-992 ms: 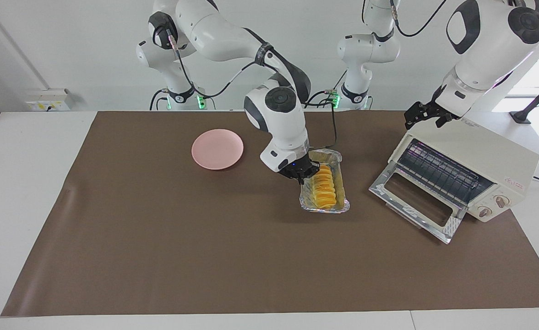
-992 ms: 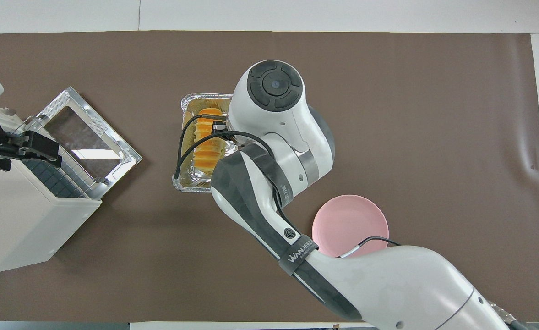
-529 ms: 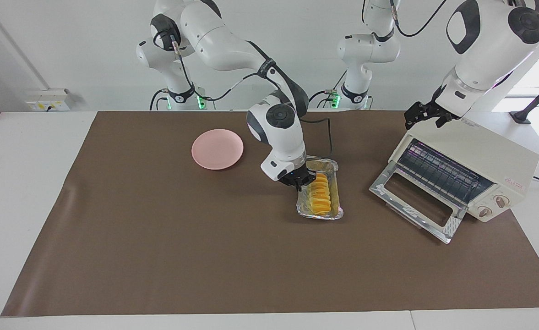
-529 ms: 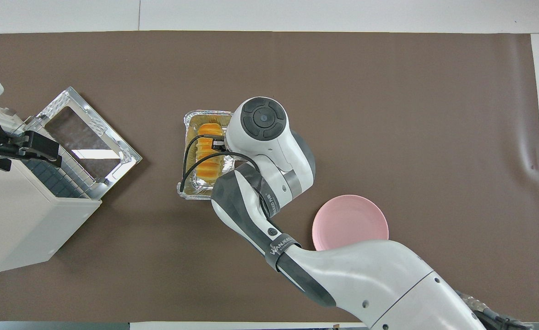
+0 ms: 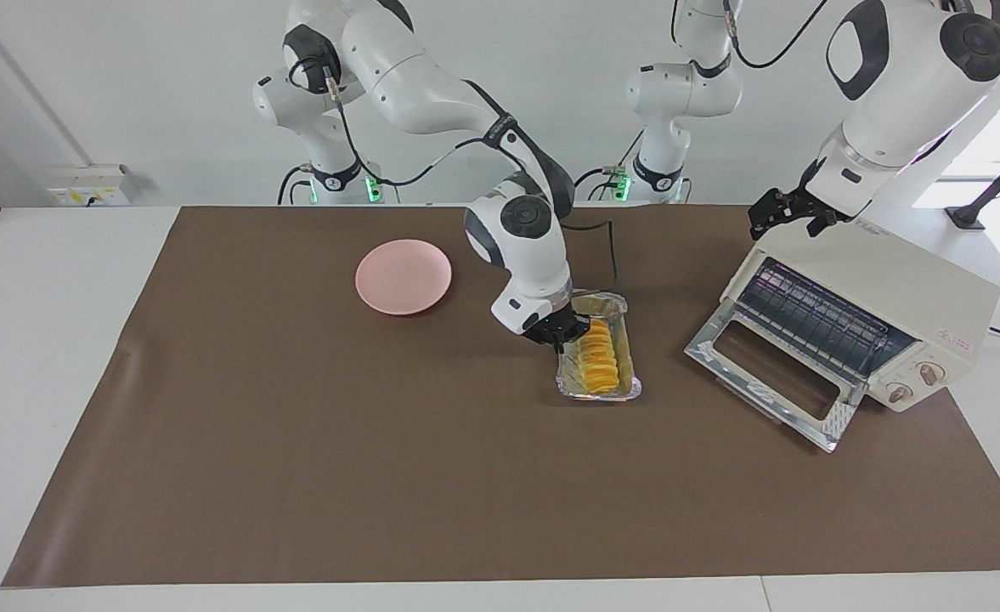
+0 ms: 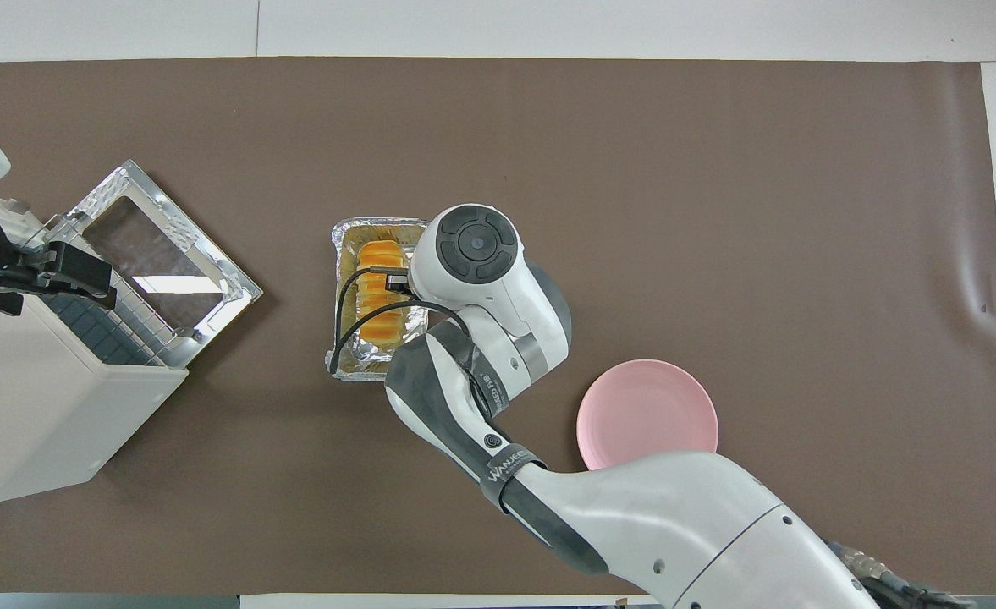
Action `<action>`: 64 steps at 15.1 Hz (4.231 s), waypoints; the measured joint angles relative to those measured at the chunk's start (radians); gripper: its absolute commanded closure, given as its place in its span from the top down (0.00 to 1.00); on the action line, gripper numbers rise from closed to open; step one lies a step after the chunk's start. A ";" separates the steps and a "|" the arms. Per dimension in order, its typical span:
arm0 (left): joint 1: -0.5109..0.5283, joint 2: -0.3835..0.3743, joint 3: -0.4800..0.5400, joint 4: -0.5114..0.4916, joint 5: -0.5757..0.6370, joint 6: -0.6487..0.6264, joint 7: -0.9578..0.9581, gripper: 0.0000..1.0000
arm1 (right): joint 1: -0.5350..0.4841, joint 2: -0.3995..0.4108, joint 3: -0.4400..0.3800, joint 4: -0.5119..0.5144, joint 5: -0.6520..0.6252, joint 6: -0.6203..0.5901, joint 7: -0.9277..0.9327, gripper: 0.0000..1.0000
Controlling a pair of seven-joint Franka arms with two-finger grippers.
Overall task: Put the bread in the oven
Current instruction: 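Slide the foil tray with the right gripper toward the toaster oven, then release the tray with the right gripper while the left gripper reaches it, then grasp the tray with the left gripper while the right gripper withdraws, then carry the foil tray with the left gripper to the oven opening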
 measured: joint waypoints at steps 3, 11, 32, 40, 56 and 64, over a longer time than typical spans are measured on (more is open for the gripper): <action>0.002 0.000 0.000 0.000 0.000 0.000 0.000 1.00 | 0.000 -0.005 0.000 0.001 0.001 0.001 0.000 1.00; -0.051 0.003 -0.017 0.001 -0.018 0.091 -0.039 1.00 | -0.146 -0.186 -0.037 0.094 0.026 -0.180 -0.001 1.00; -0.497 0.388 -0.028 -0.052 -0.045 0.509 -0.429 1.00 | -0.680 -0.530 -0.046 -0.037 -0.117 -0.787 -0.899 1.00; -0.506 0.390 -0.032 -0.103 -0.045 0.555 -0.491 0.91 | -0.675 -0.647 -0.041 -0.157 -0.148 -0.725 -0.899 1.00; -0.515 0.393 -0.043 -0.144 -0.045 0.563 -0.532 0.00 | -0.667 -0.646 -0.042 -0.157 -0.151 -0.723 -0.880 1.00; -0.512 0.392 -0.040 -0.140 -0.045 0.565 -0.511 0.00 | -0.667 -0.646 -0.043 -0.157 -0.151 -0.723 -0.880 1.00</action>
